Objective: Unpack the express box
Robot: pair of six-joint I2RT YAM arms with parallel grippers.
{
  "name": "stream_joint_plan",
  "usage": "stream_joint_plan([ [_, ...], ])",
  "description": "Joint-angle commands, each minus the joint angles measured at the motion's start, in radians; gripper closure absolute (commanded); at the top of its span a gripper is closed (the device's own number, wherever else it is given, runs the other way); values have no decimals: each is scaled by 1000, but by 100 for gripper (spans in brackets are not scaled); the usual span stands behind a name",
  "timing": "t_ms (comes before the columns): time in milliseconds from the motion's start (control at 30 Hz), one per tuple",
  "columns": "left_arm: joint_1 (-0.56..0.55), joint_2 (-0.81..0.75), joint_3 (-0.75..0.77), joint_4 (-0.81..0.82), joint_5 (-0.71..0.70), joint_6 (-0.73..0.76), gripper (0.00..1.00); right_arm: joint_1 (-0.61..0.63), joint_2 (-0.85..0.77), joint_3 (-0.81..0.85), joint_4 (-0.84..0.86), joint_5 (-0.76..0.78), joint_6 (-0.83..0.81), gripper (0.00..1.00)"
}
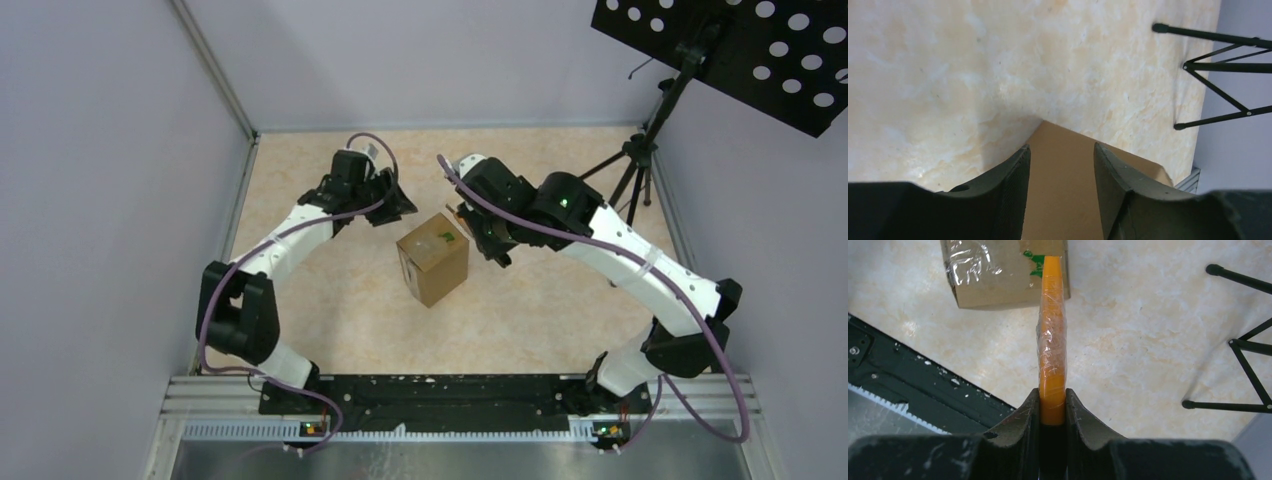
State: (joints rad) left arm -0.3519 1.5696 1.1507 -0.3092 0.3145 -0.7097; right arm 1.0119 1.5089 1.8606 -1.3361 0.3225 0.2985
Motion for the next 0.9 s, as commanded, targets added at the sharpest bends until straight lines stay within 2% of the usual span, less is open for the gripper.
stream_joint_plan([
  [0,13,-112,81,-17,-16,124,43,39,-4,55,-38,-55,4,100],
  [133,14,-206,81,32,54,195,36,55,-28,52,-51,-103,11,100],
  [300,15,-324,32,179,247,241,35,58,-84,15,-28,-202,11,100],
  [400,16,-344,31,193,340,253,36,58,-129,-35,-2,-243,14,100],
  [467,15,-349,29,166,310,257,36,58,-134,-39,-2,-255,20,100],
  [633,19,-371,-8,36,74,192,38,75,-89,25,-24,-272,31,100],
  [733,22,-376,-59,46,55,175,38,93,-27,94,-67,-239,32,100],
  [867,23,-355,-113,77,119,181,37,108,55,172,-109,-165,39,100],
])
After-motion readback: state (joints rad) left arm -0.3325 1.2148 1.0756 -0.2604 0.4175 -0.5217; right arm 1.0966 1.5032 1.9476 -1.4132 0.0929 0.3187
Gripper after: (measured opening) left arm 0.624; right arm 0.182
